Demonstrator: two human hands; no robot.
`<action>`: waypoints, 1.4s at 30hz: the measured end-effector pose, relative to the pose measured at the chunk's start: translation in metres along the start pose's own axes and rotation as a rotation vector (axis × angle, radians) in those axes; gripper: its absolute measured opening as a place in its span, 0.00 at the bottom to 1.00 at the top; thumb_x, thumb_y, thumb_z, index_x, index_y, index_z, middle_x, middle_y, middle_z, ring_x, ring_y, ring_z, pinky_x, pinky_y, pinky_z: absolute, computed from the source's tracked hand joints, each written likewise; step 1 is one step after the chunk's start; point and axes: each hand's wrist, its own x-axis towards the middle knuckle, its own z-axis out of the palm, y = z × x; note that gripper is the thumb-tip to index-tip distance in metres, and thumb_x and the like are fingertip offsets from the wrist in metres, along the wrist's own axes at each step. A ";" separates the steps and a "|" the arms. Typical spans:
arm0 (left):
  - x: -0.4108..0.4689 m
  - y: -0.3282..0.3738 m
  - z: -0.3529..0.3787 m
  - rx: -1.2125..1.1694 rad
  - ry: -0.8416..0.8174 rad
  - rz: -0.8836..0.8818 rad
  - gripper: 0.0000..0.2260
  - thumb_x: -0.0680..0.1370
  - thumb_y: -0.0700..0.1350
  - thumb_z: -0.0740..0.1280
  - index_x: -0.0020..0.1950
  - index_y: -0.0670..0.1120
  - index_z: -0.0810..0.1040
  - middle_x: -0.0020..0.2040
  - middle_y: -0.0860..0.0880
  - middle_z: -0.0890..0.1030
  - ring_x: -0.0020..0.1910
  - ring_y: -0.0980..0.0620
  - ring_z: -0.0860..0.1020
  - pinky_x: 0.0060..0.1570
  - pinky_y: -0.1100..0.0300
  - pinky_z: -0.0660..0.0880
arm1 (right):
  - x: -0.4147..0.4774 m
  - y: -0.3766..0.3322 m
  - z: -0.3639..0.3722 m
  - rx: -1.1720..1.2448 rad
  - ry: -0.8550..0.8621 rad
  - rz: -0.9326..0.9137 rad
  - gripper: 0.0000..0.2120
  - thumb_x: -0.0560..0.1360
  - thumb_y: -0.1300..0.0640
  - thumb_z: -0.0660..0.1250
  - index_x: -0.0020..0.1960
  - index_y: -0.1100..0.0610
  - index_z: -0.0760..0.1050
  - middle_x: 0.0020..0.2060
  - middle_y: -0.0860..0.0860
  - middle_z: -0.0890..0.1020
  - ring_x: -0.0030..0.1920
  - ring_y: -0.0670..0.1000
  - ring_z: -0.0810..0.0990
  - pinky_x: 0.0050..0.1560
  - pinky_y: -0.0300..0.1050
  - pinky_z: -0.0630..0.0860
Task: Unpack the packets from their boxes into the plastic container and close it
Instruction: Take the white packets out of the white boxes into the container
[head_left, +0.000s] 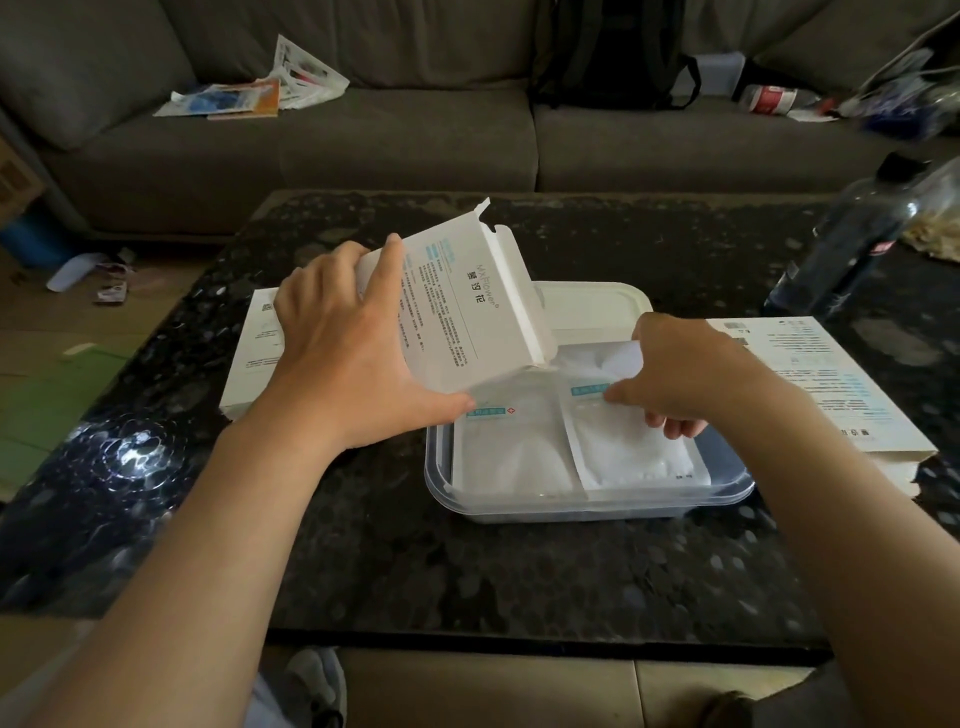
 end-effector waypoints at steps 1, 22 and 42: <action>0.000 0.001 0.000 -0.001 0.000 0.004 0.63 0.52 0.77 0.66 0.79 0.50 0.48 0.74 0.43 0.59 0.74 0.41 0.57 0.73 0.41 0.52 | -0.002 0.000 0.002 -0.057 0.019 0.011 0.20 0.75 0.47 0.75 0.56 0.56 0.69 0.30 0.52 0.83 0.26 0.50 0.84 0.35 0.49 0.85; -0.002 0.006 0.000 -0.019 -0.036 0.025 0.63 0.54 0.76 0.71 0.79 0.50 0.48 0.74 0.44 0.58 0.74 0.42 0.56 0.74 0.43 0.52 | -0.016 0.005 0.015 -0.341 -0.411 -0.282 0.49 0.73 0.34 0.70 0.81 0.40 0.42 0.81 0.45 0.53 0.76 0.55 0.65 0.73 0.53 0.68; -0.002 0.009 0.001 -0.036 -0.053 0.023 0.63 0.53 0.77 0.68 0.79 0.51 0.47 0.75 0.45 0.57 0.75 0.43 0.55 0.74 0.42 0.53 | -0.014 0.006 0.020 -0.405 -0.385 -0.313 0.50 0.74 0.34 0.68 0.81 0.42 0.36 0.82 0.46 0.48 0.81 0.56 0.53 0.77 0.58 0.60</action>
